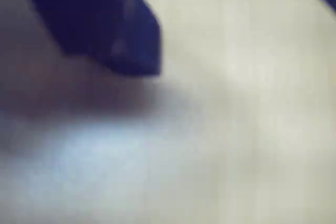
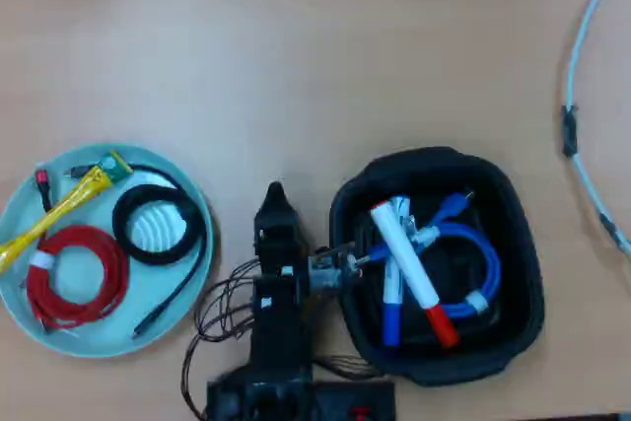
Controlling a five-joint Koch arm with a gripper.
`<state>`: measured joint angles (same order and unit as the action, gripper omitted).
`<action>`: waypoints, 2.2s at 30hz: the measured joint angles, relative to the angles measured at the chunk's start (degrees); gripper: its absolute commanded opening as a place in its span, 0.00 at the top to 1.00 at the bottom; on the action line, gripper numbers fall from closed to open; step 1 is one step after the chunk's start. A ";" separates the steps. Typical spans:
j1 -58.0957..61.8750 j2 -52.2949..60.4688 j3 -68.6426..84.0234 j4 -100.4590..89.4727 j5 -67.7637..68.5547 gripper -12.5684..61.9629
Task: Pick up the red pen and put it in the green bowl
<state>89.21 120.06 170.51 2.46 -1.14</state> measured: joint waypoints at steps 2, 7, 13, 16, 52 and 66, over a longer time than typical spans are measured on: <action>-6.86 -0.88 -10.63 11.51 -4.04 0.29; -16.26 -3.08 -49.66 75.67 -6.33 0.29; -16.35 -3.16 -82.79 87.71 -4.92 0.29; -15.64 -3.08 -83.32 88.33 -4.83 0.29; 33.84 -3.25 -73.74 87.63 28.83 0.29; 41.13 -5.63 -64.34 76.82 28.74 0.29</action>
<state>130.34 114.43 106.17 79.28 27.60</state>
